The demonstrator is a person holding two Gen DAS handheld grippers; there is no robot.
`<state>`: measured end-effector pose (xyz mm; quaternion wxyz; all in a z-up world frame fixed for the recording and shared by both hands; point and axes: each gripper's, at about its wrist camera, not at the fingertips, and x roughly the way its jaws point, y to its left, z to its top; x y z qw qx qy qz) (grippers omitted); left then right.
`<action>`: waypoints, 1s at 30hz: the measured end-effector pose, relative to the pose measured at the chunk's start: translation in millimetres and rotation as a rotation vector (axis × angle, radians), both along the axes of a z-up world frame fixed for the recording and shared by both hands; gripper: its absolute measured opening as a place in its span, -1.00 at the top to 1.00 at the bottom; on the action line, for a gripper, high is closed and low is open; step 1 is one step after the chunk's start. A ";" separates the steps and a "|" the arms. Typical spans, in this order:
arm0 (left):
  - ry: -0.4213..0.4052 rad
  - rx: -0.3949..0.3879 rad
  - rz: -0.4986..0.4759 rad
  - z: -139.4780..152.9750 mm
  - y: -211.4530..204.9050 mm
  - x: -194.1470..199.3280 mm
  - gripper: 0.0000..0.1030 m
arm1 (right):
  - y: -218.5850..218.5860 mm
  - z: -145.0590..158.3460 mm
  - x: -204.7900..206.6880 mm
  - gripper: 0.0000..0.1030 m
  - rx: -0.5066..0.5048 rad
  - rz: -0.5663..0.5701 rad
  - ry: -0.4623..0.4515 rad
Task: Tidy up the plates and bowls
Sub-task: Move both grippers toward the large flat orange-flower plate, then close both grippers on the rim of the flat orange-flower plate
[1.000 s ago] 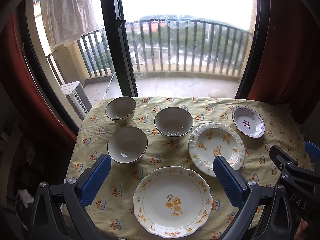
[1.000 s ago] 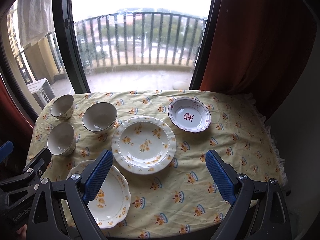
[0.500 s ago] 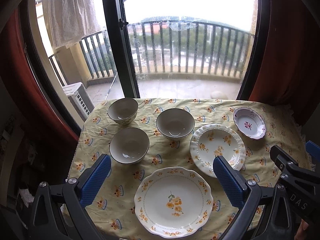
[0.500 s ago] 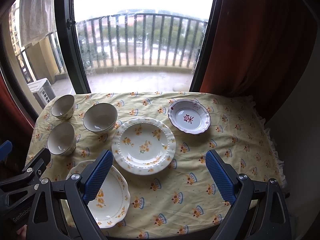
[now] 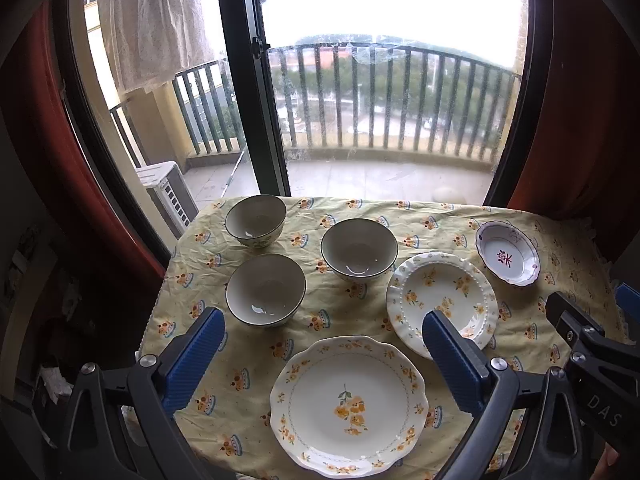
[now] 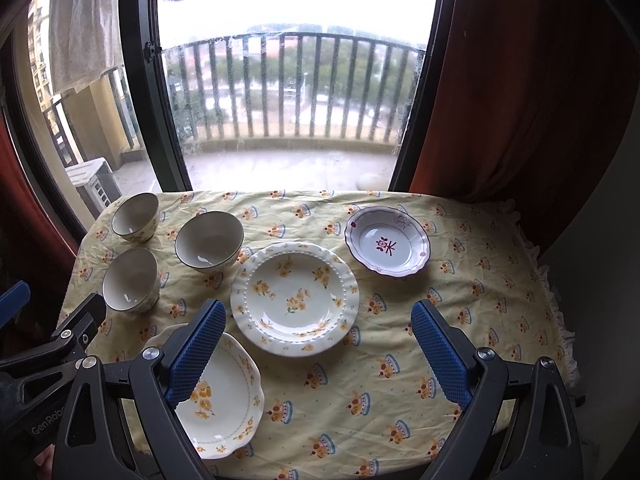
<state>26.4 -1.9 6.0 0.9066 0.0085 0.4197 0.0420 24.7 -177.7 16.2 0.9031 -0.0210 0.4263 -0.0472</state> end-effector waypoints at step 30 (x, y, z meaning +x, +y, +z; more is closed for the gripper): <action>0.224 0.022 0.060 -145.6 50.2 15.6 -0.64 | 65.4 -139.5 25.9 -0.79 0.058 0.085 0.201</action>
